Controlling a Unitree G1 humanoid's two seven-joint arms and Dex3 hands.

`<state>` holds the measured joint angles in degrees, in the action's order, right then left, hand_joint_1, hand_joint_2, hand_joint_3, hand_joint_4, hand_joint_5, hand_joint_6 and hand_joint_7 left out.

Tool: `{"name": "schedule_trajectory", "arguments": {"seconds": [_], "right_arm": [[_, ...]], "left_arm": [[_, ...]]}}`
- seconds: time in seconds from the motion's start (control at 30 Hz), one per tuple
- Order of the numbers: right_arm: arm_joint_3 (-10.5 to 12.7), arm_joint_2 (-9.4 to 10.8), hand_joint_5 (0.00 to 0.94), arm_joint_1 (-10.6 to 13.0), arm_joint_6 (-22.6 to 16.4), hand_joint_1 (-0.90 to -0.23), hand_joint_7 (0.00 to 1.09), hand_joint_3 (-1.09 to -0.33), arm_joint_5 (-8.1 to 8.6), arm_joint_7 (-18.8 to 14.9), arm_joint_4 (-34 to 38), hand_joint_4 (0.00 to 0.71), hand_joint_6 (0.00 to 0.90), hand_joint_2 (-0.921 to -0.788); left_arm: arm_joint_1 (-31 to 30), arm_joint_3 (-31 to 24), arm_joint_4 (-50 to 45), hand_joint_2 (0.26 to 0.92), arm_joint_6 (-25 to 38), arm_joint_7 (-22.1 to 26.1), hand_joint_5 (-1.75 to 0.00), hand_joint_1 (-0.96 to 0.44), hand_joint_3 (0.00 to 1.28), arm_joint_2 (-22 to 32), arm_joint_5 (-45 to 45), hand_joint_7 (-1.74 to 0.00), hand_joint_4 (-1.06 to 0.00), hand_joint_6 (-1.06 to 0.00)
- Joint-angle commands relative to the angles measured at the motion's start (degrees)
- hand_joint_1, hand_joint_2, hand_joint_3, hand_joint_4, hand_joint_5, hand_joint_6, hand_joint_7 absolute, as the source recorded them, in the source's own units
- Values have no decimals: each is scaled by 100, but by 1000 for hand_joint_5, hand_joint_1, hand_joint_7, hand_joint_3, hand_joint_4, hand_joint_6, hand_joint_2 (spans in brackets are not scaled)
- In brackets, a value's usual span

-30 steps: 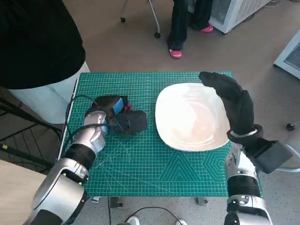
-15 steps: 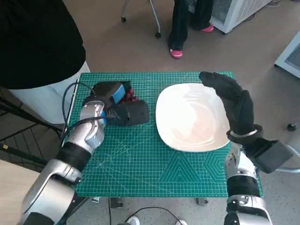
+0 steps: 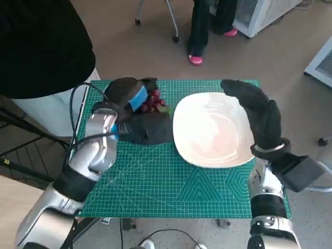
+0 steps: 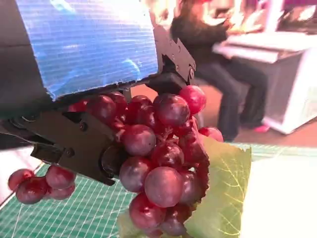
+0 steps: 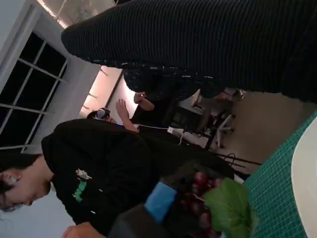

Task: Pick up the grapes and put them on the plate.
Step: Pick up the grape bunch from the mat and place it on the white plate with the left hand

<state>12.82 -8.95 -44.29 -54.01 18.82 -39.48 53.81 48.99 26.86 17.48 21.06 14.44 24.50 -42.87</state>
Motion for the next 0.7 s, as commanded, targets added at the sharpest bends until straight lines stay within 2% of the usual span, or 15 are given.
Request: {"name": "schedule_trajectory", "arguments": {"seconds": [0.03,0.13,0.3,0.47,0.7], "right_arm": [[-1,-28,1,74,74,-475,1,-520,27,-31,-97,341,317,-921],[-10,-21,2,113,72,-478,1,-519,22,-8,-170,342,318,-921],[-26,-6,3,195,83,-480,2,-516,7,38,-330,345,320,-921],[-32,-33,3,295,88,-483,3,-514,-18,113,-514,346,320,-921],[-18,-125,2,466,100,-485,2,-514,-72,268,-795,346,320,-921]], "left_arm": [[-24,16,-152,920,-150,12,-1330,1,135,-129,-54,-1150,-620,-553],[3,51,-139,920,-262,-8,-1286,1,107,-218,-53,-1124,-666,-573],[209,173,199,920,-550,-71,-1341,2,126,-474,-60,-1124,-580,-607],[461,247,600,920,-861,-143,-1338,2,124,-742,-43,-1115,-615,-586],[894,324,1338,920,-1232,-273,-1364,2,131,-1206,1,-1107,-610,-579]]}}
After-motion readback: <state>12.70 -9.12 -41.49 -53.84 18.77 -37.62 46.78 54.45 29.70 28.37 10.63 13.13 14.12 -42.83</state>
